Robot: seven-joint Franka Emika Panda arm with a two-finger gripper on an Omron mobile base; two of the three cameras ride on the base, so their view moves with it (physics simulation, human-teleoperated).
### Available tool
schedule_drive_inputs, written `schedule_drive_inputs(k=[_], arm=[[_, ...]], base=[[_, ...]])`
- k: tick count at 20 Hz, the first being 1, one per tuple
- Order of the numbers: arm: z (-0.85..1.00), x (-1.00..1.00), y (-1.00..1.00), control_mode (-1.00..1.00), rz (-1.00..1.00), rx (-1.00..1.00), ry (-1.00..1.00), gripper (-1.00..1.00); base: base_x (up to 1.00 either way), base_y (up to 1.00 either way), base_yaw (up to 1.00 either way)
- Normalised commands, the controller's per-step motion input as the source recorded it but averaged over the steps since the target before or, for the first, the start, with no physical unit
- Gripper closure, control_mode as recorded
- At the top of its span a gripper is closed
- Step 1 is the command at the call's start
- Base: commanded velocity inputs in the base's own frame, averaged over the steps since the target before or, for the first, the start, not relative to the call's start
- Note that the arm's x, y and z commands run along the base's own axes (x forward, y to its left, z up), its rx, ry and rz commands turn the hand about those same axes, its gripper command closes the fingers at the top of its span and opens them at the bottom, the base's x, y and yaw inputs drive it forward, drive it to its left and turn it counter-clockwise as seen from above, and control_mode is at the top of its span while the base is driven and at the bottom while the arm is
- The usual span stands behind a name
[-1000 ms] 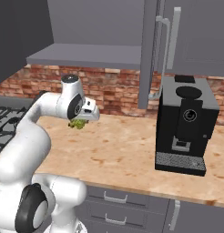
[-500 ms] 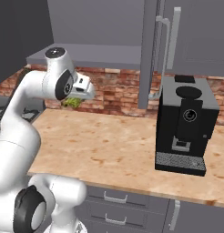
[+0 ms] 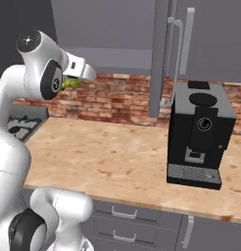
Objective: Pick the broccoli from the counter and place it in the cabinet. Then close the cabinet.
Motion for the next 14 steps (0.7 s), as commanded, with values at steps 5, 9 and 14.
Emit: schedule_drive_inputs(k=[5, 9, 14], arm=[[0.58, 0.51, -0.11, -1.0, -0.07, 0.0, -0.27, 1.0], [0.37, 1.0, -0.29, -1.0, -0.05, 0.01, 0.0, 1.0], [0.28, 1.0, -0.21, -1.0, -0.06, 0.01, 0.14, 1.0]], base=[[0.0, 0.0, 0.0], [0.0, 0.0, 0.0], [0.0, 0.0, 0.0]])
